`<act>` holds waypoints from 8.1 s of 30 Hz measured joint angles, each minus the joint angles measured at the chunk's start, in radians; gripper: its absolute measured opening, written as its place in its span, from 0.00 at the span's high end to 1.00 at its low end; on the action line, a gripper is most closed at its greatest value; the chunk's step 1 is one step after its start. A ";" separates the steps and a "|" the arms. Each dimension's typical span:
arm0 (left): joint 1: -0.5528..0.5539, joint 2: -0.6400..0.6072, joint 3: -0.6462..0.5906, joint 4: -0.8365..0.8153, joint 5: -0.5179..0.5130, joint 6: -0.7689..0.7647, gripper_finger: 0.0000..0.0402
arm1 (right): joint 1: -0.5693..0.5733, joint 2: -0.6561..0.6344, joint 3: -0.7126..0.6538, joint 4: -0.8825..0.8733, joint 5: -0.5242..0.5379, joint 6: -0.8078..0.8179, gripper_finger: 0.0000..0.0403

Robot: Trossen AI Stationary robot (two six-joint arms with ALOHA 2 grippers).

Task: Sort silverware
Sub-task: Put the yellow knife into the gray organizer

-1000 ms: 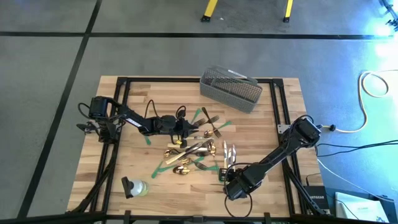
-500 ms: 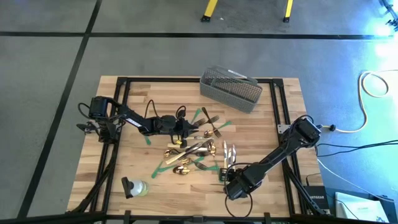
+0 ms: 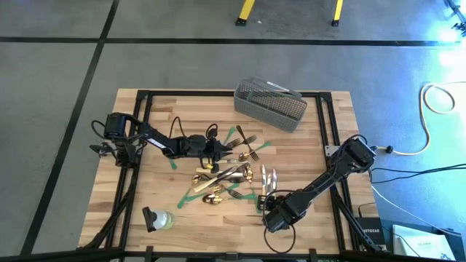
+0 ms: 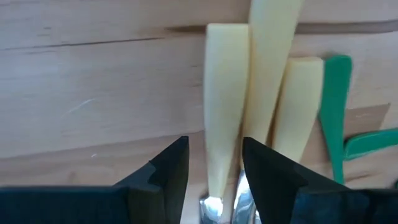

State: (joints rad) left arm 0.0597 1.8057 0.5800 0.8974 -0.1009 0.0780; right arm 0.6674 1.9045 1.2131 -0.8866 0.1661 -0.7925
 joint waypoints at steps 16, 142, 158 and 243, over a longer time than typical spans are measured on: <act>0.000 0.000 0.000 -0.002 0.000 0.000 0.88 | 0.000 0.025 -0.012 0.011 -0.002 -0.041 0.67; 0.000 0.000 0.000 -0.025 -0.011 0.000 0.88 | -1.034 -1.360 -0.889 0.892 0.265 0.620 0.86; 0.000 0.000 0.000 -0.024 -0.011 0.000 0.88 | -1.035 -1.359 -0.947 0.949 0.312 0.713 0.81; 0.000 0.000 0.000 -0.027 -0.018 -0.010 0.88 | 0.037 0.041 0.229 -0.049 -0.083 -0.058 0.74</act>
State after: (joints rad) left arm 0.0597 1.8057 0.5800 0.8706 -0.1188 0.0677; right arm 0.7048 1.9453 1.4418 -0.9356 0.0831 -0.8509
